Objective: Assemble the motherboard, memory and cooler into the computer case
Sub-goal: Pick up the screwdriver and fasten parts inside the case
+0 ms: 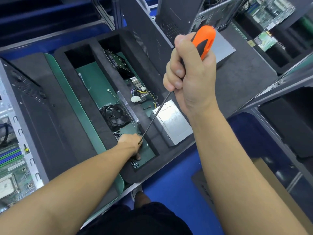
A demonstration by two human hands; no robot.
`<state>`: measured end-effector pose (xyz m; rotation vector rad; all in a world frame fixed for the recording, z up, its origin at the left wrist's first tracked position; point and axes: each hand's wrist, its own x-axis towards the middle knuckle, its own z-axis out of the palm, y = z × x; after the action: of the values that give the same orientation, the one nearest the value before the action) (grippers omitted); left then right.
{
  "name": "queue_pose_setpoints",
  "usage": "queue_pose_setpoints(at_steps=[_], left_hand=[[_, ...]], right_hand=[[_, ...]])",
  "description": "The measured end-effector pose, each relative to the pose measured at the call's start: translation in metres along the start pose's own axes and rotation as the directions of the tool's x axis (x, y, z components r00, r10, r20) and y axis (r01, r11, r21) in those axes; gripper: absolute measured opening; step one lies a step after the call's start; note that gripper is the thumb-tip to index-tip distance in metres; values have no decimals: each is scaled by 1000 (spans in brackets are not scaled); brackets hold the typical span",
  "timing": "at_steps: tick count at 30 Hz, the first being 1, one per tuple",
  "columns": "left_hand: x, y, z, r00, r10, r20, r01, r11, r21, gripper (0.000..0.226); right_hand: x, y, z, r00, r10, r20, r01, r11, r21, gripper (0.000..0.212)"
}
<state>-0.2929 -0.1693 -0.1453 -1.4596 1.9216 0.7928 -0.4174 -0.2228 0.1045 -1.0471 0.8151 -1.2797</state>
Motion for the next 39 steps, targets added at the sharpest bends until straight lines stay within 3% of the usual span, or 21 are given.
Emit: queue_pose_setpoints(at_steps=[3,10,20,25,32,39], left_hand=[[-2,8,7,994,19,-104,-11,997,80,16],[-3,10,9,992,3,-129,7,997,79,20],[1,-5,-1,998,-37,-60,23,975,-221,24],[3,-10,-4,982,-112,-151,58,945,-322,22],[4,-11,-3,980,-149,-132,101,944,-313,26],[4,-1,7,990,-117,-72,103,978,-181,28]], right_hand=[[0,0,1,1000,0,8,0,1000,0,37],[-2,-1,1,1000,2,-4,-2,1000,-8,37],[-4,-4,1,1000,-1,-3,1,1000,-15,39],[-5,-6,1,1000,-15,5,15,1000,-15,38],[-6,-3,0,1000,-6,9,6,1000,6,38],[-5,-2,-2,1000,-12,6,12,1000,7,38]])
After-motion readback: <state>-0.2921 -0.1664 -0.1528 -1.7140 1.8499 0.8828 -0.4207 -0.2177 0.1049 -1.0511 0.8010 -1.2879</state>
